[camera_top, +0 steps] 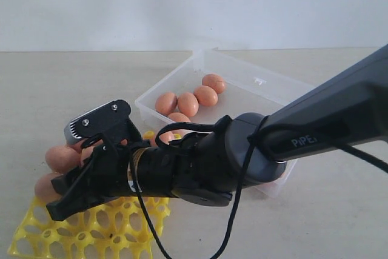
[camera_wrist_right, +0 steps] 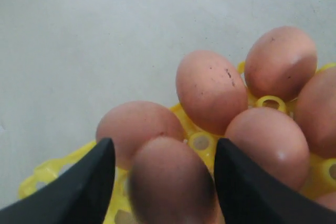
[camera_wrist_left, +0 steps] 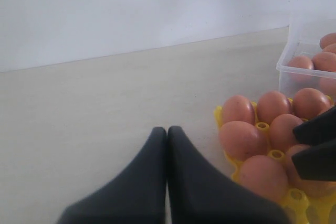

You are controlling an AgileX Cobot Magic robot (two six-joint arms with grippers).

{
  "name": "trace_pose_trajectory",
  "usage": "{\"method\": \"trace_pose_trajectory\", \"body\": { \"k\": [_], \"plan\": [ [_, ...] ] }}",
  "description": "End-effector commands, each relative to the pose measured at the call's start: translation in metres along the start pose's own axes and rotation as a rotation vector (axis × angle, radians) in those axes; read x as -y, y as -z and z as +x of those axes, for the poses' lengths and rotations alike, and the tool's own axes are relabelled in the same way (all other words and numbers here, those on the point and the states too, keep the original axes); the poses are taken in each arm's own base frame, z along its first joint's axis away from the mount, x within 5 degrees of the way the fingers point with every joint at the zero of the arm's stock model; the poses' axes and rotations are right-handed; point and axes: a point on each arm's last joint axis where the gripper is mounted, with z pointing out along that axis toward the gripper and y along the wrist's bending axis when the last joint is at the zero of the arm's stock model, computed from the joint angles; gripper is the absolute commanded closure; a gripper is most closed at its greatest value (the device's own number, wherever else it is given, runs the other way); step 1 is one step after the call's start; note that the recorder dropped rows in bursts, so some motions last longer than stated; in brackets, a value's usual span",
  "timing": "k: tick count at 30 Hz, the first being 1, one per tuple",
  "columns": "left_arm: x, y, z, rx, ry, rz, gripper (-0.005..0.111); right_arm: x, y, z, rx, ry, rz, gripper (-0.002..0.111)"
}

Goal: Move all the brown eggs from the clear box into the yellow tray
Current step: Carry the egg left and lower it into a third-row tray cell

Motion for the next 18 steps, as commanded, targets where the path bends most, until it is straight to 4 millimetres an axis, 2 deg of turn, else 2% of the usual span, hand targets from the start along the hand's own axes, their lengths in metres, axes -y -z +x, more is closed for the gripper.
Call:
{"method": "trace_pose_trajectory", "body": {
  "k": [1,13,18],
  "plan": [
    [0.000,0.000,0.000,0.006,-0.007,0.007,0.111,-0.001,0.000,-0.001,0.009,0.007,-0.008,0.051],
    [0.000,0.000,0.000,0.006,-0.007,0.007,0.111,-0.005,0.002,-0.007,0.057,0.006,-0.040,0.052],
    [0.000,0.000,0.000,0.006,-0.007,0.007,0.111,-0.013,0.012,-0.026,0.129,-0.085,-0.082,0.053]
  ]
}}
